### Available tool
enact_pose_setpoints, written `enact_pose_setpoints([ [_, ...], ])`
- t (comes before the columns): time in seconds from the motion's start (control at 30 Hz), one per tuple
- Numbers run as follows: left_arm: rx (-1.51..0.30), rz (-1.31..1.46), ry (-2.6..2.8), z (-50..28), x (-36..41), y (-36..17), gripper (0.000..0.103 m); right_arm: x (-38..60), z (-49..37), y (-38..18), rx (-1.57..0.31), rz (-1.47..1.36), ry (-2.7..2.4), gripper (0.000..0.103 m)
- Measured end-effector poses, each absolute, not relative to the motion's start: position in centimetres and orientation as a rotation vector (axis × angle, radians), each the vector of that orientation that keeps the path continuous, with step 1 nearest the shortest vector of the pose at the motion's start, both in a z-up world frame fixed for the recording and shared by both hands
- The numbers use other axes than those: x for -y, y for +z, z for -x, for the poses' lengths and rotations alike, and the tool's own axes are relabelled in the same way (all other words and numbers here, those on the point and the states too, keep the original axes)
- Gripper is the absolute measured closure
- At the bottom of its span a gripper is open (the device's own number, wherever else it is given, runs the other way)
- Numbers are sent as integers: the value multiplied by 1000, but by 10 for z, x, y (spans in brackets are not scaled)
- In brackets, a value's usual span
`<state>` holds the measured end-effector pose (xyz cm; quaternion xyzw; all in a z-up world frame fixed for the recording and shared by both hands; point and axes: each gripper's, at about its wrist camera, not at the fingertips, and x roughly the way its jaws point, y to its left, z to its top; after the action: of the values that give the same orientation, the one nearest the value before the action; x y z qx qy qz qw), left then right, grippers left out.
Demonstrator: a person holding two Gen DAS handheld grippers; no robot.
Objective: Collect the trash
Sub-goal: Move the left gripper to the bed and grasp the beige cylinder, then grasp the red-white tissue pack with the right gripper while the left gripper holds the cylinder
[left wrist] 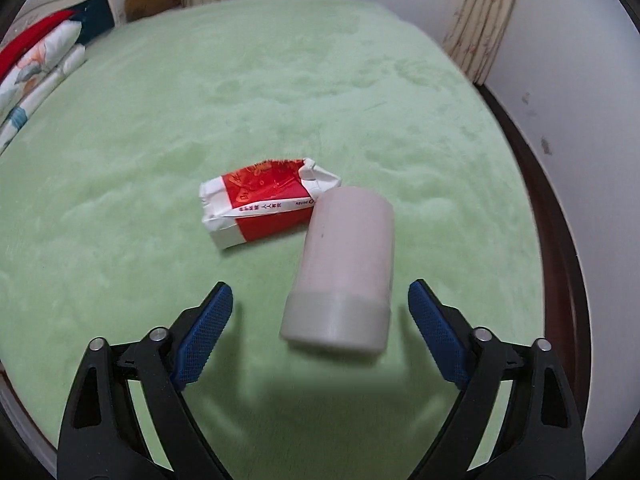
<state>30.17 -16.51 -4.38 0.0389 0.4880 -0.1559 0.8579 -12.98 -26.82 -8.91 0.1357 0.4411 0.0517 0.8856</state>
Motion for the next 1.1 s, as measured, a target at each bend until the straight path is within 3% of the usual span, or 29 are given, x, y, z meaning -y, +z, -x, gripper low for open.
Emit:
enact_pose_setpoints([
  [0.13,-1053,-89,-356,-307,173,-47,53,273,131,-92,-925,-302,104,17],
  [0.53,-964,-108,-395,-262,151,-11,53,270,134,-92,-921,-313,123,17],
  [0.77,-837,-97,-428,-173,86,20,53,263,120,-76,-888,-293,143,17],
  [1.1,-876,-40,-358,-69,-15,-21,53,241,-9,-32,-807,-130,230,13],
])
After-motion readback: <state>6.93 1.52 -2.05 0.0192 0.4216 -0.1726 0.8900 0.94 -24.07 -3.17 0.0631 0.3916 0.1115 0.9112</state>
